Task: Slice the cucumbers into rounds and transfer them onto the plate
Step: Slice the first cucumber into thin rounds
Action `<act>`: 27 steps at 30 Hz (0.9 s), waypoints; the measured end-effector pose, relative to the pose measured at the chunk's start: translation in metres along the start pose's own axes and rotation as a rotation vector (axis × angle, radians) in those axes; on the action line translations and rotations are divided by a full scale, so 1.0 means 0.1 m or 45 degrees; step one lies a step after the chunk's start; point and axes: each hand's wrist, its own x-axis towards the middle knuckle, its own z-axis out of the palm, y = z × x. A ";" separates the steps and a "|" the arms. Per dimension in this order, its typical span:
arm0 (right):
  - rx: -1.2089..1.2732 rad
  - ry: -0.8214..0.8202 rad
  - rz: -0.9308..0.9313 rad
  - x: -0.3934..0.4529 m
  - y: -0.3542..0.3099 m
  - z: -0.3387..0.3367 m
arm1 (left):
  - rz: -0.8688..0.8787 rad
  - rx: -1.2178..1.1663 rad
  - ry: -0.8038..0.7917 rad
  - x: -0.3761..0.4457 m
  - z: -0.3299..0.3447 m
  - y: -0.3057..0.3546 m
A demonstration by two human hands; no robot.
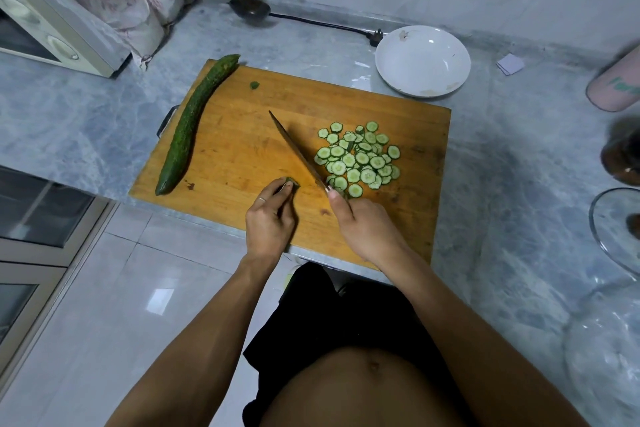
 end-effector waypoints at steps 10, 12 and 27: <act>-0.105 -0.092 -0.035 -0.29 0.06 -0.03 | 0.013 0.107 -0.058 0.00 -0.02 -0.05; -0.119 -0.110 -0.037 -0.34 0.03 -0.01 | 0.033 0.121 -0.067 0.00 -0.04 -0.04; -0.197 -0.134 0.004 -0.32 -0.12 0.06 | 0.033 0.119 -0.072 0.01 -0.05 0.01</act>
